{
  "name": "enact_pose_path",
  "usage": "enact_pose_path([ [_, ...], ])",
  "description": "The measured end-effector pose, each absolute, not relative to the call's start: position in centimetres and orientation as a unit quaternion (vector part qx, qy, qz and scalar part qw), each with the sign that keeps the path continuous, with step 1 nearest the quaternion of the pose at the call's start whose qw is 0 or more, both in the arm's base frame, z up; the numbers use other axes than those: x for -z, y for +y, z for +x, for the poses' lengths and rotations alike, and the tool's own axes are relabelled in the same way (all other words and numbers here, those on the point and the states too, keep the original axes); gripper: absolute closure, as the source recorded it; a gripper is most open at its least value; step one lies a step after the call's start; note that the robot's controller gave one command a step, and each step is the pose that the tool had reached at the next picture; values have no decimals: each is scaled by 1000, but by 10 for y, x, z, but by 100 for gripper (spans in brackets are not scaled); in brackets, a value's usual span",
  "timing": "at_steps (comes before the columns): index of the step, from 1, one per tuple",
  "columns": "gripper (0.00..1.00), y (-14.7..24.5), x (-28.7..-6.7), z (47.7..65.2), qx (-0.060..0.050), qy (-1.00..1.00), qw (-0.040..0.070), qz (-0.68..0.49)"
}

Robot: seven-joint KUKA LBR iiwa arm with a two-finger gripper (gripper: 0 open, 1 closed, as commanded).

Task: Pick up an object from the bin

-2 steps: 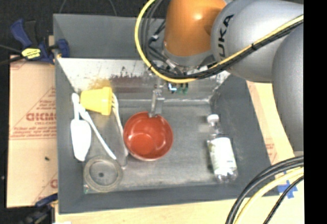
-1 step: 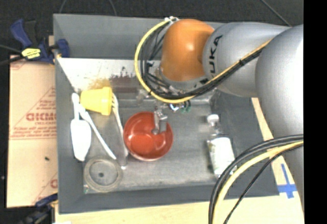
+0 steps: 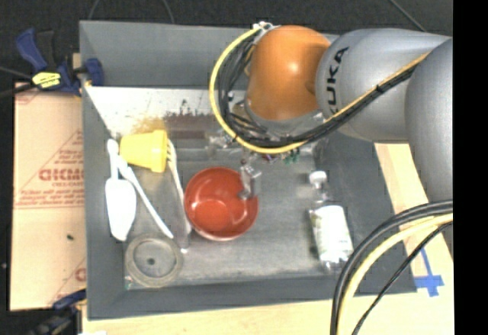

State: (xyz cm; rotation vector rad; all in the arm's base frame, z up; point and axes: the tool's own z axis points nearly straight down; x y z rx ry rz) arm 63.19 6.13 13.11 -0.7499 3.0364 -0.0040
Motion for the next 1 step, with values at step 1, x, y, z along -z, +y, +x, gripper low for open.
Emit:
enact_pose_path([
  [1,0,78,-100,613,0,945,1,-327],
])
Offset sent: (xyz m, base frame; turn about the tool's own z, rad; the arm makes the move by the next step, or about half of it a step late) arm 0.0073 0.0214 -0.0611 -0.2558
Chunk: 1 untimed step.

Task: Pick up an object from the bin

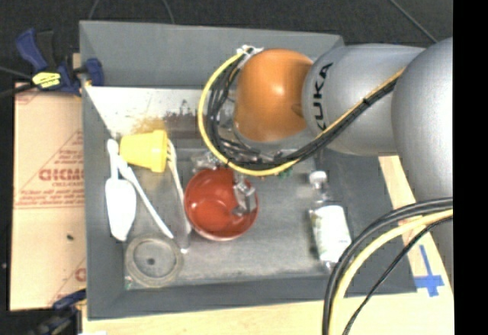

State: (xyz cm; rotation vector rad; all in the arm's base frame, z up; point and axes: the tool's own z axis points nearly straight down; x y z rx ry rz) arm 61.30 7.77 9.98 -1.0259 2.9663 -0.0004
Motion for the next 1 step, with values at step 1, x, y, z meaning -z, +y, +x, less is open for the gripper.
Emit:
enact_pose_path([
  [1,0,81,-71,641,3,933,10,-359],
])
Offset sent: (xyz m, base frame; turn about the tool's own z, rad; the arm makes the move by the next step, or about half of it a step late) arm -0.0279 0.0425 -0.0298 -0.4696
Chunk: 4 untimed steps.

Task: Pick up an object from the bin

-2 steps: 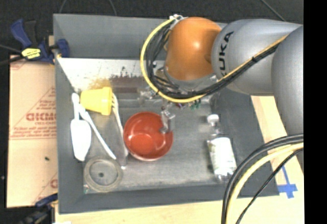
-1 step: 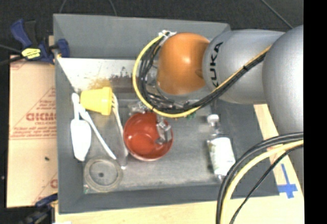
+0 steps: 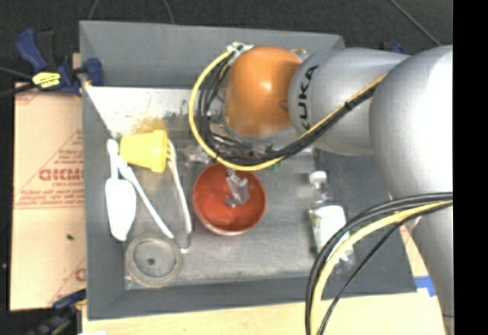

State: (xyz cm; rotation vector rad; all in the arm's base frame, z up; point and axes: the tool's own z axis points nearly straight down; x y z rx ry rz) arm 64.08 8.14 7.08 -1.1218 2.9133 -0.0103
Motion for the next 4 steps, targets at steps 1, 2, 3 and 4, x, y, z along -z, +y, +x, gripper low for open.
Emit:
enact_pose_path([
  [1,100,121,-75,589,4,844,9,-536],
  [2,100,120,-75,589,4,844,9,-536],
  [3,100,120,-86,588,3,845,8,-535],
  [4,100,120,-105,588,3,846,8,-534],
])
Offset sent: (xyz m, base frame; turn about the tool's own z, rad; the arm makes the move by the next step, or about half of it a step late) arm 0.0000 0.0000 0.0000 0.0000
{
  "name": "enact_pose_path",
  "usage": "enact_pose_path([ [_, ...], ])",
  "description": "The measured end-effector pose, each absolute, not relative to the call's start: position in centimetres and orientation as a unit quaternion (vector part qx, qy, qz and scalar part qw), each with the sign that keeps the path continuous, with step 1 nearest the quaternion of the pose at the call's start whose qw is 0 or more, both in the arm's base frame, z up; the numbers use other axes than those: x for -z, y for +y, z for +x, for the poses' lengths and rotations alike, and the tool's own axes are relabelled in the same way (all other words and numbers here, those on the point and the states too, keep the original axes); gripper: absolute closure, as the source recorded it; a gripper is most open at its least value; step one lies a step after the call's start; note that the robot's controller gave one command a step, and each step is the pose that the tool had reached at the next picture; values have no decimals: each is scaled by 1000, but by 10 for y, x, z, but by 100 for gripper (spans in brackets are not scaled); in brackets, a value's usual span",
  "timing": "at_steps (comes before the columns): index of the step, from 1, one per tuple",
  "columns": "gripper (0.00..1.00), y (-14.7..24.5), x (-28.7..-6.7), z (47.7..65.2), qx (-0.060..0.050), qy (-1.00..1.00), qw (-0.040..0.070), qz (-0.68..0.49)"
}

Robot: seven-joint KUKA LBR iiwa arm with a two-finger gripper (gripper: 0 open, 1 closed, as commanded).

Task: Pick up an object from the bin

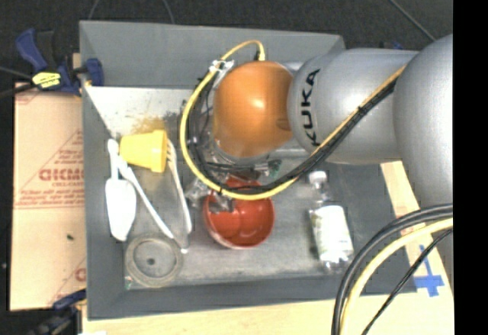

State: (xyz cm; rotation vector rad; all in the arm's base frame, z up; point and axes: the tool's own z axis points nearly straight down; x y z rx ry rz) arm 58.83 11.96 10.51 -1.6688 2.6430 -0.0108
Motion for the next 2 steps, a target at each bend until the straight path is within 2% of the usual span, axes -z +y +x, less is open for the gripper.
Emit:
enact_pose_path([
  [2,100,119,-131,589,4,846,10,-533],
])
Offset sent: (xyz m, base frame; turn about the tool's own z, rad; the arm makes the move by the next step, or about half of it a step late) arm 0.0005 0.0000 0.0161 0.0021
